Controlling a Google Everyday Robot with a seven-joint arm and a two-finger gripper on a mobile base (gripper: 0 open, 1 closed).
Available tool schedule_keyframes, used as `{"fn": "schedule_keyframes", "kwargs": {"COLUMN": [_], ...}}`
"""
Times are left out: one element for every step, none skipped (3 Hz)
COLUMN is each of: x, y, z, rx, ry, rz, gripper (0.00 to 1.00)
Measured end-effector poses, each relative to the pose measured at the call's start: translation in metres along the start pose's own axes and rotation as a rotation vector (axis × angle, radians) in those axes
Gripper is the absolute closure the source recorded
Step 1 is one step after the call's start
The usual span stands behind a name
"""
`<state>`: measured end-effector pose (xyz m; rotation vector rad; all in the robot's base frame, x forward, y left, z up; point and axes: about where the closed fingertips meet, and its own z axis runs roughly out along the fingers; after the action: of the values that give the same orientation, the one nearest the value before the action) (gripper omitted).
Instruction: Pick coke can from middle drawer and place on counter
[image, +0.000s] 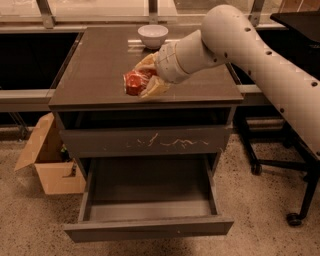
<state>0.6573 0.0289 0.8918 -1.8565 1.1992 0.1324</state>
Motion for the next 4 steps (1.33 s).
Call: {"fn": "schedule_keyframes", "kwargs": {"x": [0.001,0.005,0.011,0.018], "y": [-0.009,-0.034,-0.059,-0.078], "z": [0.004,0.016,0.027,0.041], "rx": [0.021,0.062,0.096,0.117], "ry": [-0.001,-0.022,-0.036,-0.048], "rz": [-0.006,0.007,0.043,0.092], "gripper": [1.0,1.0,1.0,1.0]}}
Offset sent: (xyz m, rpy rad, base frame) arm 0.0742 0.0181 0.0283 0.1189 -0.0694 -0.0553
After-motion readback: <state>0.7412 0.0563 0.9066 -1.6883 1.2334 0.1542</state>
